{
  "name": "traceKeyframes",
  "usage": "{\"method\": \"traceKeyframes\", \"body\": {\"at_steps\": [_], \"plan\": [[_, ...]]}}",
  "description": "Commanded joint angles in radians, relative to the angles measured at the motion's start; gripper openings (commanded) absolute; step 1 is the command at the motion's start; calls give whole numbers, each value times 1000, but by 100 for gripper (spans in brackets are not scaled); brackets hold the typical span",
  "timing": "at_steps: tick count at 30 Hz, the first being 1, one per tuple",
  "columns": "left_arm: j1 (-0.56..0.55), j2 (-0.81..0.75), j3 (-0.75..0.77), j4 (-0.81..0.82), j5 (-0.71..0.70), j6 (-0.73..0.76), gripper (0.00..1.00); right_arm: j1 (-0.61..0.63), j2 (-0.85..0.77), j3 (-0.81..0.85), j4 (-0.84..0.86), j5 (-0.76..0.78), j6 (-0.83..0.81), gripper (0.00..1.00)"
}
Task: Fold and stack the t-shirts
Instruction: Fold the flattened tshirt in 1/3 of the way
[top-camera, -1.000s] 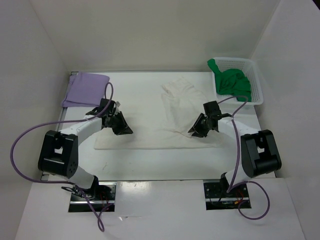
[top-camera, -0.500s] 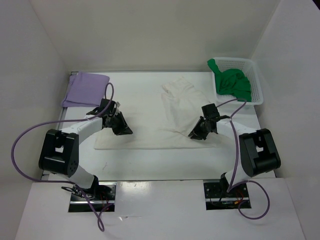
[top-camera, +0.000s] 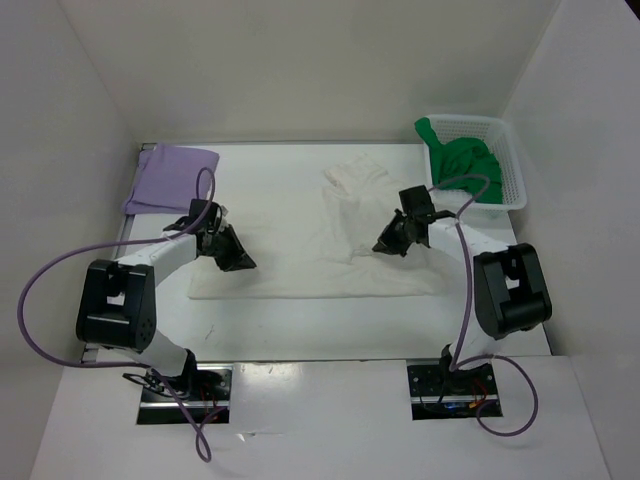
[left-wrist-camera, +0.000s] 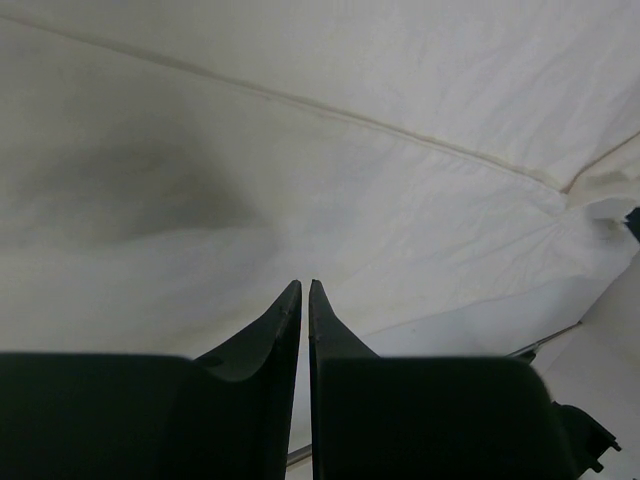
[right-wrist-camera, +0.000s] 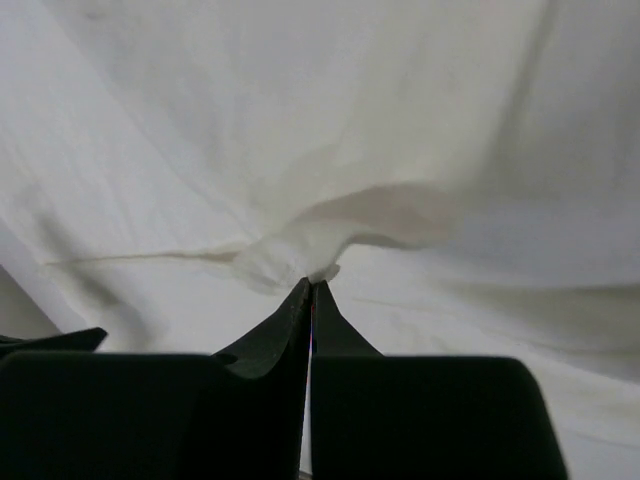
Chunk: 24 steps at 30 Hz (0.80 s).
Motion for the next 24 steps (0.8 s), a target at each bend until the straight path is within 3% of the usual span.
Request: {"method": "traceKeyframes", "body": {"at_steps": [1,7,9,10,13,17,19,22,23,24], "plan": [[25,-34,-8,2,0,1,12,12,70,136,6,36,-29,0],[25,-54,-8,-8,9,1,12,55,217,291,-3,25,-29,0],[25,-63,-8,-8,9,1,12,65,239,348,-3,16,-29,10],[25,-63,3,-17,9,1,14,78,239,357,-3,16,-29,27],[10,-84,12,-28,-20,1,15,89,213,348,-3,25,-40,36],[-102,-106,73,-51,-107,1,16,98,101,270,21,69,-60,47],[-170,-91,112,-63,-170,1,18,98,46,206,21,78,-60,47],[-269,-33,147,-63,-192,-11,18,111,24,106,34,37,-50,19],[-280,9,156,-51,-175,-21,18,122,24,89,34,28,-41,5],[-300,27,156,-42,-161,-21,18,137,39,75,34,28,-41,1]]}}
